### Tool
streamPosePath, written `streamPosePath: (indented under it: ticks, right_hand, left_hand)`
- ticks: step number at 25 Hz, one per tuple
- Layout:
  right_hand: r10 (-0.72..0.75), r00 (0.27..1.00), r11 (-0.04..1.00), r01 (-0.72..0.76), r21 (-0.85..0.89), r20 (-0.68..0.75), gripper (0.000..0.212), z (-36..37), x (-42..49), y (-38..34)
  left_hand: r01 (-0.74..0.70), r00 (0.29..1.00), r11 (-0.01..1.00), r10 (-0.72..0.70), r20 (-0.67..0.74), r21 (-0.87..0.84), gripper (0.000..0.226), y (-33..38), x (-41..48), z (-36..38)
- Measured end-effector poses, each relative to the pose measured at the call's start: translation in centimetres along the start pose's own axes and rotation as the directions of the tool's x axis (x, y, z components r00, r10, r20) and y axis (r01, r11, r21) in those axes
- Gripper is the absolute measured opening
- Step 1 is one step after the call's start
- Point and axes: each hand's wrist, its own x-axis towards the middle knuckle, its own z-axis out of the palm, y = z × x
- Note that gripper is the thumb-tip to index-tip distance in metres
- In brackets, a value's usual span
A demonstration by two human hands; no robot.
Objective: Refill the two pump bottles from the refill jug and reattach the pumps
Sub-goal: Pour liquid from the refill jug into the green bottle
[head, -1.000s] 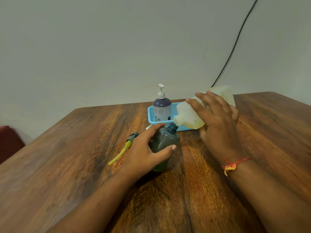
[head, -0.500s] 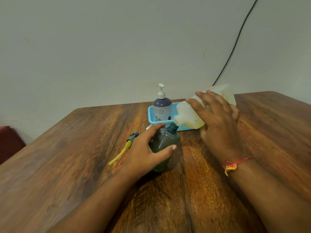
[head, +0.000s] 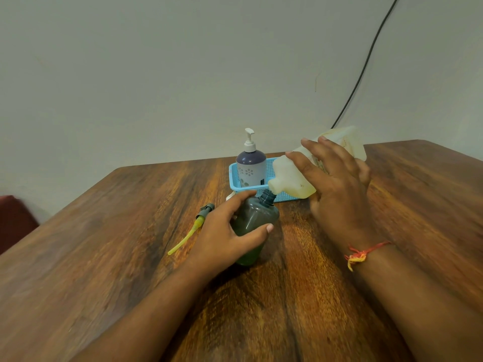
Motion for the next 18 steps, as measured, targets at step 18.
streamPosePath:
  ticks: [18]
  right_hand:
    - [-0.059, 0.998, 0.997, 0.057, -0.045, -0.034, 0.084, -0.25, 0.13, -0.22]
  left_hand:
    - [-0.002, 1.000, 1.000, 0.002, 0.012, -0.002, 0.074, 0.08, -0.02, -0.17]
